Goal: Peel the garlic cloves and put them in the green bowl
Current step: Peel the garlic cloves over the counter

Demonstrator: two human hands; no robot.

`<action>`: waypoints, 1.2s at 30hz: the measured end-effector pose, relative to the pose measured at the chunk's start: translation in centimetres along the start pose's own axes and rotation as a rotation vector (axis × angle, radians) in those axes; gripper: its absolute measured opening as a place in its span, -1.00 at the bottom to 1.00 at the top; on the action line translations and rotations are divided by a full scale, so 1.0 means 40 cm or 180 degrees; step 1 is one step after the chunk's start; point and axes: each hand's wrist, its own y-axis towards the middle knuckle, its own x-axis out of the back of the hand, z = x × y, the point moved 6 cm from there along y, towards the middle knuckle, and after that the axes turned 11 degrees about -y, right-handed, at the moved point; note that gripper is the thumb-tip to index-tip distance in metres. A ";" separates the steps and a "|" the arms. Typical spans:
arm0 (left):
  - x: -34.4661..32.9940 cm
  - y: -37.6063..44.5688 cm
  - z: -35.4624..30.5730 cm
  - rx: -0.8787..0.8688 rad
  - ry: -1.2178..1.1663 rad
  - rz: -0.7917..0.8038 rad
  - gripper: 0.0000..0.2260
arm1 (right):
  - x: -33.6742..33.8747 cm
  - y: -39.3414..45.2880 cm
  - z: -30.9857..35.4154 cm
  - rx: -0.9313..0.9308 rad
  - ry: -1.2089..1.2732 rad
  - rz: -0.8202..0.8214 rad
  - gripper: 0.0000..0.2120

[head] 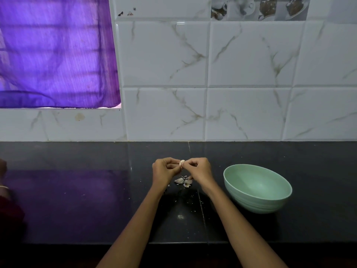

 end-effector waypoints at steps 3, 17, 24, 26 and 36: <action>-0.002 0.000 -0.001 -0.0033 0.0032 0.0023 -0.86 | -0.007 -0.005 -0.005 -0.0185 0.0421 0.0169 -0.88; 0.002 -0.005 -0.008 -0.0009 -0.0005 0.0019 -0.83 | -0.010 -0.002 -0.004 -0.0180 0.0701 0.0380 -0.90; 0.003 -0.005 -0.010 -0.0271 0.0386 -0.0062 -0.91 | -0.013 -0.004 -0.002 -0.0126 0.0685 0.0375 -0.90; -0.003 -0.007 -0.015 -0.0414 0.0525 -0.0029 -0.91 | -0.012 -0.003 -0.005 -0.0149 0.0673 0.0299 -0.90; -0.009 -0.003 -0.003 -0.0072 0.0098 0.0017 -0.87 | -0.005 -0.001 -0.012 -0.0313 0.0628 0.0073 -0.91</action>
